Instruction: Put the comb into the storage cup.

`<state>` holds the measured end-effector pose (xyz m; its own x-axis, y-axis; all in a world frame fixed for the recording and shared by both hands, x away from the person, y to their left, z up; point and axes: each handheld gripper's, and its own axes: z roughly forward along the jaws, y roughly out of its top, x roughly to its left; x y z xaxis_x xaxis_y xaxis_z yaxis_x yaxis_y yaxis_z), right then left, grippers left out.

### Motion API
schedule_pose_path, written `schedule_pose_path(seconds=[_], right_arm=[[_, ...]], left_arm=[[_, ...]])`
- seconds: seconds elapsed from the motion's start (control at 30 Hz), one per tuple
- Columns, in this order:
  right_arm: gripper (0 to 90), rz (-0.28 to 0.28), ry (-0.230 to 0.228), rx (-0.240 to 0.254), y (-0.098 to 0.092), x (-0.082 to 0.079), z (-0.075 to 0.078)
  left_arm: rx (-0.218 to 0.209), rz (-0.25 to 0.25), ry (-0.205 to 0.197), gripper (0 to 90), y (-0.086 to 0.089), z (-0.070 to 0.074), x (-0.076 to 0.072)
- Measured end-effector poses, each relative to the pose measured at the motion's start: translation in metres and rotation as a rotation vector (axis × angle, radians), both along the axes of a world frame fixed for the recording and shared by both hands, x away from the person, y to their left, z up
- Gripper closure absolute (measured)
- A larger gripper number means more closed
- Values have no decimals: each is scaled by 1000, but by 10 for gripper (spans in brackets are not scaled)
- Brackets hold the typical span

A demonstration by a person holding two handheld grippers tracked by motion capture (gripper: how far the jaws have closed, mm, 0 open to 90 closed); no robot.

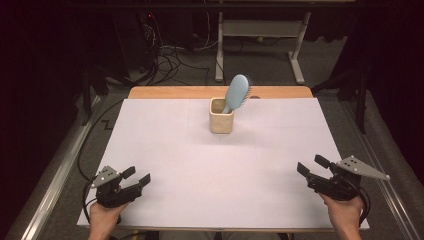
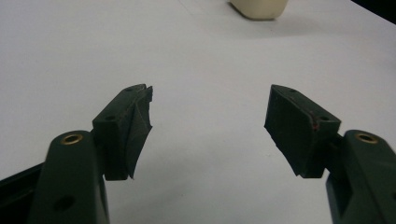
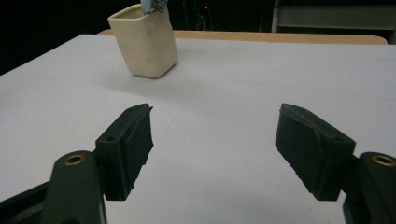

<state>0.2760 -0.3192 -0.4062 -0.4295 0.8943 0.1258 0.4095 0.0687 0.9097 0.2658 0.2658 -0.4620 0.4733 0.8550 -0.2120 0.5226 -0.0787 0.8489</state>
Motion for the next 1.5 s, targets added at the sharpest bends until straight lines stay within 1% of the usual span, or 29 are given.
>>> schedule_pose_path(seconds=[0.13, 0.27, 0.5, 0.63, 0.93, 1.0, 1.13, 1.3, 1.37, 1.5], right_arm=[[274, -5, 6, -1, -1, -4, -5], [272, -9, 9, -28, -2, -7, -9], [268, -13, 20, -21, -3, -11, -17], [267, -9, 16, -44, 0, -15, -20], [259, -4, 19, -40, 2, -21, -29], [259, 8, 17, -33, 6, -21, -31], [259, 23, 20, -40, 10, -21, -36], [255, 21, 17, -28, 8, -25, -39], [253, 22, 16, -13, 7, -27, -42], [253, 17, 22, -13, 5, -31, -46]], left_arm=[[-1, 0, -1, 319, 0, 0, -1], [1, 1, -1, 319, 0, 0, -1], [-1, -1, -2, 319, 0, 0, -2], [-5, 0, -2, 318, 0, 0, -3], [-3, -3, -1, 317, 0, 0, -4], [-2, -5, -1, 317, -1, 0, -4], [-6, -1, -1, 317, 1, 0, -5], [-4, -3, -1, 317, -1, 0, -5], [-3, -2, -2, 318, -1, 0, -5], [-5, -1, 0, 317, 0, 0, -4]])
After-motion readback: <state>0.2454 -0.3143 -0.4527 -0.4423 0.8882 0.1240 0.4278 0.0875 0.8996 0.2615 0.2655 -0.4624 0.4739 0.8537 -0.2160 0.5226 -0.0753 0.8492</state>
